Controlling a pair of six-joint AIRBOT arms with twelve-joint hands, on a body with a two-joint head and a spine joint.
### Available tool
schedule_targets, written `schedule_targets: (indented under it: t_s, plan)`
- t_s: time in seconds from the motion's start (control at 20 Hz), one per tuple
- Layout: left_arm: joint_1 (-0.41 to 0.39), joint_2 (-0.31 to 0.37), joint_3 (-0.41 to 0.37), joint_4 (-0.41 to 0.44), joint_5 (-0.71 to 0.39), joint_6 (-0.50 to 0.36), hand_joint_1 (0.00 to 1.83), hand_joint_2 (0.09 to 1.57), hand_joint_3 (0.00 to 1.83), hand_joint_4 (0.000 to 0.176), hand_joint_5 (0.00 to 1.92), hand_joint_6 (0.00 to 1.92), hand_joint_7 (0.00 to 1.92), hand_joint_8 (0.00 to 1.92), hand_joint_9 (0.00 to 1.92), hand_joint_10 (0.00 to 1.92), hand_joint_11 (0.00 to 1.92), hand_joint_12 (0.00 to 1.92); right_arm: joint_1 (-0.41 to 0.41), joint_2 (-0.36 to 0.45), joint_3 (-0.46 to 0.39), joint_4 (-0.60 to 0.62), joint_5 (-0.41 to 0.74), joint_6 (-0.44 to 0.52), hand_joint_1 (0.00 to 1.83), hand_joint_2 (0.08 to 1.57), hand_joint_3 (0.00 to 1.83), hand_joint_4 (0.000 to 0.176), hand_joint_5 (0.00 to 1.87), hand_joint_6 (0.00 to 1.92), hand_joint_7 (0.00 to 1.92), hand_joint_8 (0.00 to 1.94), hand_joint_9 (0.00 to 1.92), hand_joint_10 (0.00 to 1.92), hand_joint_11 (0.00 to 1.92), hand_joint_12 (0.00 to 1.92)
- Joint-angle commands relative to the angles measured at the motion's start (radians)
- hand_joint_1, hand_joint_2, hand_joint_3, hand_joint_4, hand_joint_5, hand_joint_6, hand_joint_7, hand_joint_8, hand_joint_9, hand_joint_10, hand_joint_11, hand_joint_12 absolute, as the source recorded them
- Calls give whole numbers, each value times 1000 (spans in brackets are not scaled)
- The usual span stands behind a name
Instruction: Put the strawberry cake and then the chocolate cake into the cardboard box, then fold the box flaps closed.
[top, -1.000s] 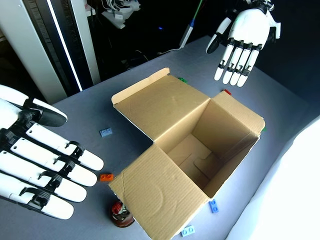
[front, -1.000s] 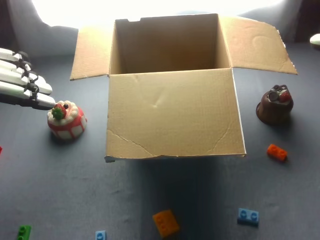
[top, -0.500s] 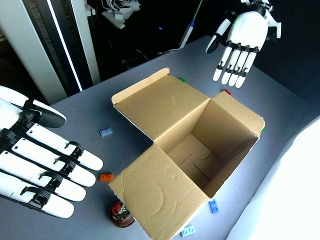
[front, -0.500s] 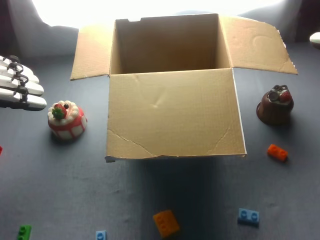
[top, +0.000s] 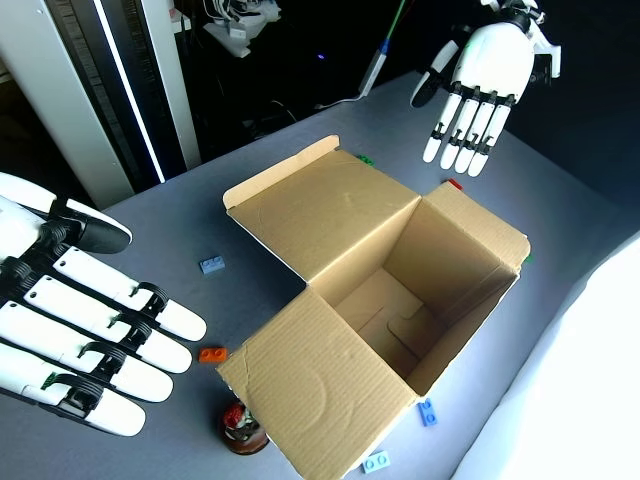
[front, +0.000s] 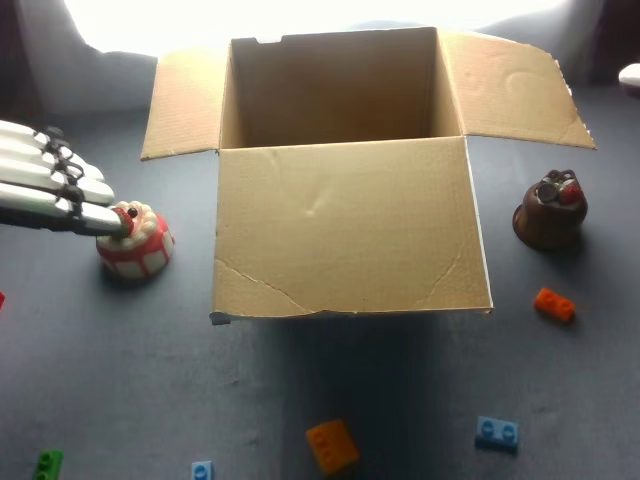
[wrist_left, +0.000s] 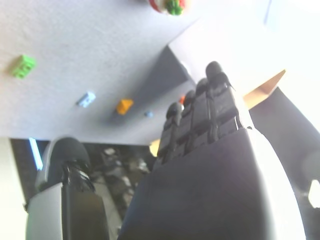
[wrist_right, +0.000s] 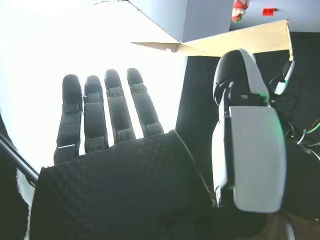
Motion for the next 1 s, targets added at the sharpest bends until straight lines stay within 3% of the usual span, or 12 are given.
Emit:
schedule_targets:
  t_s: [0.0, 0.15, 0.3, 0.4, 0.6, 0.7, 0.95]
  plan:
    - [0, 1, 1, -94, 15, -1, 868, 1020, 0, 44, 0, 0, 0, 0, 36, 6, 0, 291, 9, 11, 2, 11, 114, 0, 514, 1027, 0, 0, 88, 4, 84, 1, 69, 1, 0, 366]
    - [40, -19, 0, -131, 44, 0, 1083, 986, 0, 53, 0, 0, 0, 0, 36, 4, 0, 250, 8, 11, 2, 11, 114, 0, 753, 995, 0, 0, 76, 2, 81, 0, 76, 3, 0, 319]
    - [62, -33, -9, -135, 74, 0, 1154, 965, 0, 55, 0, 0, 0, 0, 13, 0, 0, 169, 8, 11, 2, 11, 114, 0, 972, 990, 0, 0, 38, 0, 55, 0, 62, 0, 0, 198]
    - [68, -49, -8, -139, 82, 17, 1167, 951, 0, 50, 0, 0, 0, 0, 13, 1, 0, 225, 8, 11, 2, 11, 114, 0, 971, 1005, 3, 1, 4, 0, 44, 1, 61, 1, 0, 244]
    - [107, -103, 18, -179, 101, 56, 1169, 957, 0, 61, 0, 0, 0, 0, 8, 3, 0, 175, 8, 11, 2, 11, 114, 0, 1009, 1012, 2, 14, 0, 0, 63, 3, 92, 7, 0, 253]
    - [128, -130, 31, -198, 115, 64, 1131, 974, 2, 62, 0, 0, 0, 0, 0, 0, 0, 157, 8, 11, 2, 11, 114, 0, 1042, 1017, 4, 0, 10, 4, 71, 4, 88, 3, 0, 247]
    - [150, -199, 82, -229, 147, 65, 1134, 972, 0, 64, 0, 0, 0, 0, 5, 1, 0, 185, 9, 11, 2, 11, 115, 0, 1056, 1004, 0, 0, 15, 4, 79, 3, 77, 7, 0, 257]
